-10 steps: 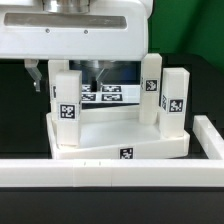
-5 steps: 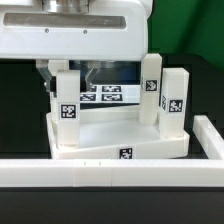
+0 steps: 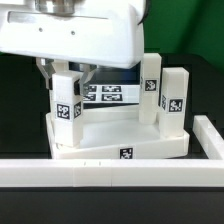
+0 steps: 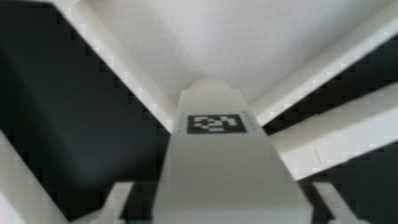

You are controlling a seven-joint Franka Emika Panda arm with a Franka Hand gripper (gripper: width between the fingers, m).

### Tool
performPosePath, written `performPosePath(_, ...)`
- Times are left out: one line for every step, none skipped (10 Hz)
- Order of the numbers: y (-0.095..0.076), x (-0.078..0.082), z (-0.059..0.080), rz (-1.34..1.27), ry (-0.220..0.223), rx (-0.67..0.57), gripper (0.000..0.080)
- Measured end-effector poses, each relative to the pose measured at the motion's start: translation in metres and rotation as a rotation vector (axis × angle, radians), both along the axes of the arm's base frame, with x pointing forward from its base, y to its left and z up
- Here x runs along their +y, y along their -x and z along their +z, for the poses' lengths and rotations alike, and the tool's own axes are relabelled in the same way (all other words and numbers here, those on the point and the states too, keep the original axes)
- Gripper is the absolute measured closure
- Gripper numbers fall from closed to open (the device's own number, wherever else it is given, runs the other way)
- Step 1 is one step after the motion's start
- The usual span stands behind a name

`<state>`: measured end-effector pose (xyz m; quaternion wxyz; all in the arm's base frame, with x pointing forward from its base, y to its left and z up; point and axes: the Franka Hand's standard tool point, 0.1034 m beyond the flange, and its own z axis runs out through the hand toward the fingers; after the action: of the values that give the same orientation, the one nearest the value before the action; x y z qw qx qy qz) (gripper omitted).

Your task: Assemble desk

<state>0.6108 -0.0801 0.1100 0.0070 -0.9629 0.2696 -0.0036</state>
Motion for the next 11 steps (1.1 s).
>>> performPosePath(-0.0003, -0.0007, -0.0001, -0.102, -0.014, -0.005, 0.051)
performPosePath(-0.0006, -0.0005, -0.0002, -0.196, -0.025, -0.007, 0.051)
performPosePath(-0.0009, -0.0003, -0.0003, -0.283, -0.039, -0.008, 0.051)
performPosePath(-0.0011, 0.0, -0.0004, -0.372, -0.049, -0.007, 0.0509)
performPosePath(-0.0011, -0.0003, -0.0005, -0.409, -0.05, -0.006, 0.0509)
performPosePath(-0.0013, 0.0002, -0.0006, -0.491, -0.051, -0.003, 0.0509)
performPosePath(-0.0014, 0.0005, -0.0006, -0.551, -0.052, -0.002, 0.0509)
performPosePath(-0.0015, 0.0007, -0.0007, -0.596, -0.052, 0.0, 0.0509)
performPosePath(-0.0016, 0.0013, -0.0009, -0.671, -0.053, 0.003, 0.0509)
performPosePath(-0.0017, 0.0016, -0.0009, -0.727, -0.054, 0.004, 0.0509)
performPosePath(-0.0017, 0.0018, -0.001, -0.784, -0.055, 0.006, 0.0509)
